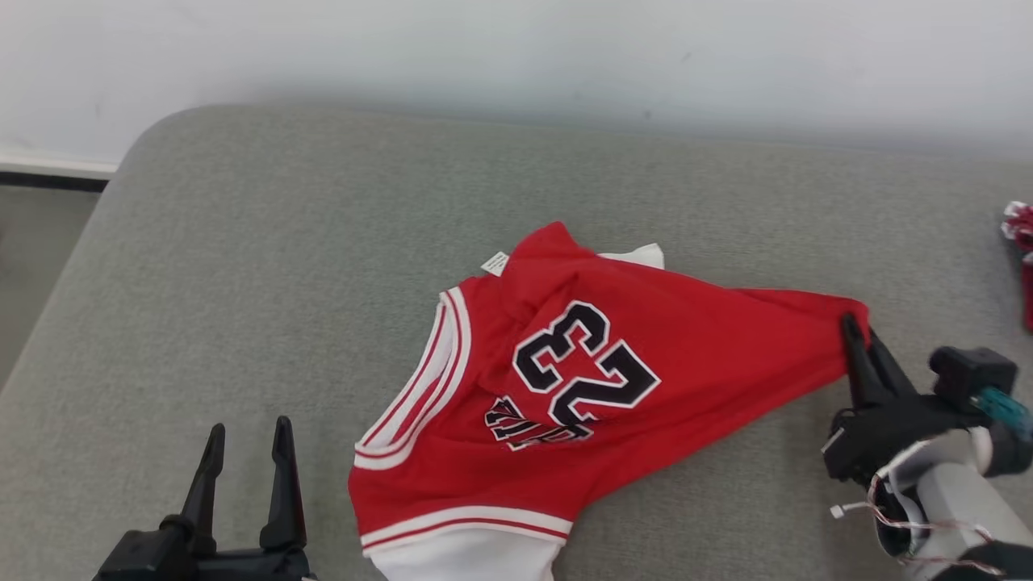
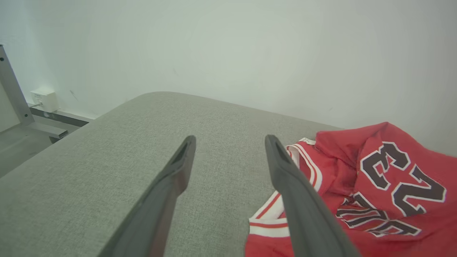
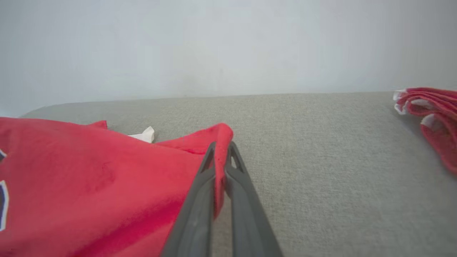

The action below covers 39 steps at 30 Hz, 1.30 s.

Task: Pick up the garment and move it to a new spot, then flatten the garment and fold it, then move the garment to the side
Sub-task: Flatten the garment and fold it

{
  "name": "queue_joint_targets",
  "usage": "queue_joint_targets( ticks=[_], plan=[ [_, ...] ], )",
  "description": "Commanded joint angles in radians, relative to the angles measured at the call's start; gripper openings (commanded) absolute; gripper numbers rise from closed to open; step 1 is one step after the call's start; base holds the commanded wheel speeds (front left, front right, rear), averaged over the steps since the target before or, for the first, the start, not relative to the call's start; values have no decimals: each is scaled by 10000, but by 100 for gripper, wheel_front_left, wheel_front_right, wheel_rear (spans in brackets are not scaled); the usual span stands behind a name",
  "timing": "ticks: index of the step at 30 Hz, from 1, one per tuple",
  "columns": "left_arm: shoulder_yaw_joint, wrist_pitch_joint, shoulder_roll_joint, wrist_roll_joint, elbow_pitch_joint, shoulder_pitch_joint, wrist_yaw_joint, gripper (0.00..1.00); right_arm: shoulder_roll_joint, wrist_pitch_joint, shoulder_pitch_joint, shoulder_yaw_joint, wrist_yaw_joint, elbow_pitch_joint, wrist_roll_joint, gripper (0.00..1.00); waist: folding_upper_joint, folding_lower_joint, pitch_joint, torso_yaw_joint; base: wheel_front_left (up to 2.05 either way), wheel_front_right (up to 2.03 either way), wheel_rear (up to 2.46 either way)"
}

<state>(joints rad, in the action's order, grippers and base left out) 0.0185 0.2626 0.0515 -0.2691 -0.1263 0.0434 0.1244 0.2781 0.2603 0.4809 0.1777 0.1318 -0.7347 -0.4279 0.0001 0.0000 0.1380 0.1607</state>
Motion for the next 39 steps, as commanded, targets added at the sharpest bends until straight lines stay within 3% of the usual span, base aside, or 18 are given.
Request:
queue_joint_targets(
  ticks=[1, 9, 19, 20, 21, 30, 39],
  plan=[
    [34, 31, -12, 84, 17, -127, 39, 100, 61, 48, -233, -98, -20, 114, -91, 0, -1, 0, -195, -419, 0, 0, 0],
    [-22, 30, -14, -38, -6, -348, 14, 100, -69, -24, -3104, -1755, -20, 2605, -269, 0, -1, 0, -341, -1032, 0, 0, 0],
    [-99, 30, -12, 20, -51, -208, 31, 100, -1365, -912, -5846, -3412, -20, 4907, 234, 0, -1, 0, -254, -1267, 0, 0, 0],
    [-106, 30, -14, 49, -77, -221, 34, 100, -1416, -961, -5927, -3454, -20, 5042, 395, 56, -1, 0, -280, -1283, 0, 0, 0],
    [-87, 30, -12, 90, -108, -264, 40, 100, -1524, -923, -5976, -3565, -20, 5317, 659, 100, -1, 0, -338, -1318, 0, 0, 0],
    [55, 30, -13, 187, -237, -402, 67, 100, -1746, -403, -5632, -3334, -20, 6302, 1259, 100, -1, 0, -617, -1441, 0, 0, 0],
    [-267, 30, 84, 249, -857, -246, 57, 100, -1945, -201, -5328, -2645, -20, 6227, 1345, 100, -1, 0, -585, -1590, 0, 0, 0]
  ],
)
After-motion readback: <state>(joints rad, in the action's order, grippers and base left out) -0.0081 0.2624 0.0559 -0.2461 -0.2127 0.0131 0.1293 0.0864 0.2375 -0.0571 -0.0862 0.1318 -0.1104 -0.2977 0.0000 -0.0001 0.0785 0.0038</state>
